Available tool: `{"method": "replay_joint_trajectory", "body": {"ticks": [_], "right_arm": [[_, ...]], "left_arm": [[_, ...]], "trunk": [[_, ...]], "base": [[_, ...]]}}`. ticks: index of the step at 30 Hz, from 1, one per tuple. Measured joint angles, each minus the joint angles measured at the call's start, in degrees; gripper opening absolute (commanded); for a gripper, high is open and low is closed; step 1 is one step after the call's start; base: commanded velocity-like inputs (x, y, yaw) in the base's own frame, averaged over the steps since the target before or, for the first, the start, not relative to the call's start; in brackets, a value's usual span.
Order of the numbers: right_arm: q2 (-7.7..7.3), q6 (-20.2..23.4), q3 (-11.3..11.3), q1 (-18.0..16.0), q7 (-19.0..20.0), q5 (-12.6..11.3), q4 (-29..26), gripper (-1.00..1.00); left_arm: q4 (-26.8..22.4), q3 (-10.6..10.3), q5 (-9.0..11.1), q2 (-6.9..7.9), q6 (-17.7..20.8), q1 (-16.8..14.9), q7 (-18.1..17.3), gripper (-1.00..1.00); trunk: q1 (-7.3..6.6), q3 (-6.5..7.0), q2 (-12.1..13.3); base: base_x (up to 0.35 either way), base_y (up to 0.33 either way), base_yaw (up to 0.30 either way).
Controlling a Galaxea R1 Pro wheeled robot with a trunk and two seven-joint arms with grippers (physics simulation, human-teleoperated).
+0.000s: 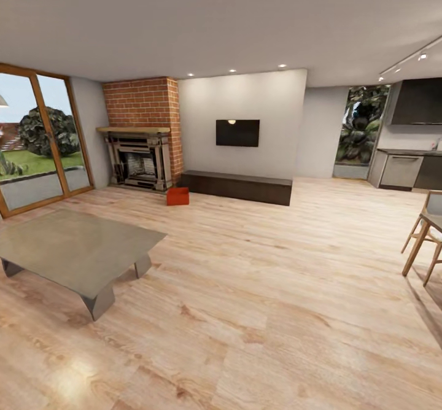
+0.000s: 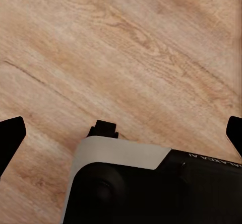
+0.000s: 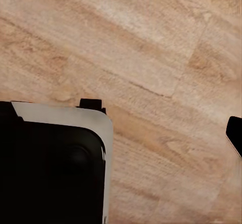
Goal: Move the two storage containers from the living room to the garage. In the garage, place one container on the floor and stack the other container on top of it (either order is fine).
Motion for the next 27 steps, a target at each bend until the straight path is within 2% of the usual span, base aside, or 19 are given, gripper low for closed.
{"method": "replay_joint_trajectory", "body": {"ticks": [27], "right_arm": [[0.00, -0.16, -0.09, 0.01, -0.06, 0.00, -0.01, 1.00]], "left_arm": [[0.01, 0.00, 0.00, 0.00, 0.01, -0.01, 0.05, 1.00]], "trunk": [[0.00, 0.00, 0.00]], "base": [[0.322, 0.000, -0.008]]}}
